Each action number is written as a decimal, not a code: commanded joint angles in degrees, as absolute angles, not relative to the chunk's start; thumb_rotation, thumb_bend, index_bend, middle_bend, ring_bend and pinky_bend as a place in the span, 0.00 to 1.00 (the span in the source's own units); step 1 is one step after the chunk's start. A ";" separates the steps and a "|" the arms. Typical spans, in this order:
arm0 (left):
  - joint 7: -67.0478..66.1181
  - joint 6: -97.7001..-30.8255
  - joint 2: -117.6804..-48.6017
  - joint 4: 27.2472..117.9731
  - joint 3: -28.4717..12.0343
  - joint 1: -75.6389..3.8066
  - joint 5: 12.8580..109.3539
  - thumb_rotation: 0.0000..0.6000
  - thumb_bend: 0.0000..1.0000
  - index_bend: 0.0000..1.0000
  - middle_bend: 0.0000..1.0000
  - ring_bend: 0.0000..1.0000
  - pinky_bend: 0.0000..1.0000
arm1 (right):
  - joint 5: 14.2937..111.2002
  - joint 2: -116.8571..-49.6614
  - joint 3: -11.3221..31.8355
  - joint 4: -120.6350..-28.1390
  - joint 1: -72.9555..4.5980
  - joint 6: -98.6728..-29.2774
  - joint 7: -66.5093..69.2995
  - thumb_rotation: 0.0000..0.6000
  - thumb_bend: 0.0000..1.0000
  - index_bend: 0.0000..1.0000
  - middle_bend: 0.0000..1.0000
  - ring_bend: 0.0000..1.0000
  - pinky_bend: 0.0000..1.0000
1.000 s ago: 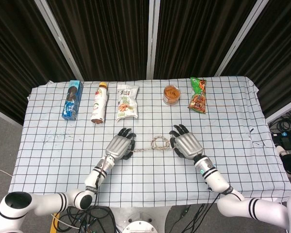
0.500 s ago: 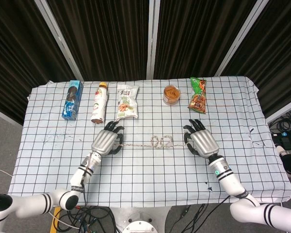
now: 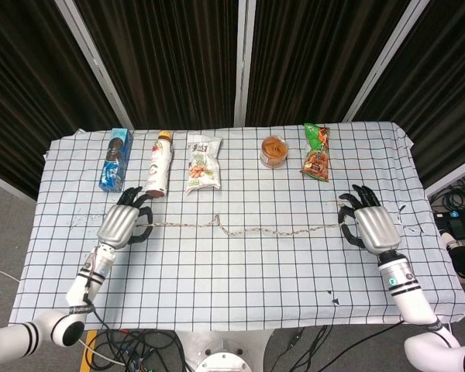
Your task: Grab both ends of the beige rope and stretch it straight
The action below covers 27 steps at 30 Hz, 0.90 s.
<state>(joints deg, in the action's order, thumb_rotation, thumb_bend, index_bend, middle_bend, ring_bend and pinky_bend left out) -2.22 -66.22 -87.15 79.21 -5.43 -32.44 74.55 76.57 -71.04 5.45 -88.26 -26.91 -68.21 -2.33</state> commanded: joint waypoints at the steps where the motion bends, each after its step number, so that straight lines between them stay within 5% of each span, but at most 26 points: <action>1: -0.18 -67.78 -86.42 78.05 -4.02 -30.65 76.41 1.00 0.44 0.61 0.18 0.01 0.01 | 76.54 -70.76 5.01 -87.43 -26.02 -68.41 -1.74 1.00 0.54 0.66 0.21 0.00 0.00; 27: 5.54 -67.01 -91.96 64.35 -2.73 -27.75 80.11 1.00 0.44 0.61 0.18 0.01 0.01 | 73.73 -79.42 4.81 -73.72 -22.94 -65.12 0.20 1.00 0.54 0.66 0.21 0.00 0.00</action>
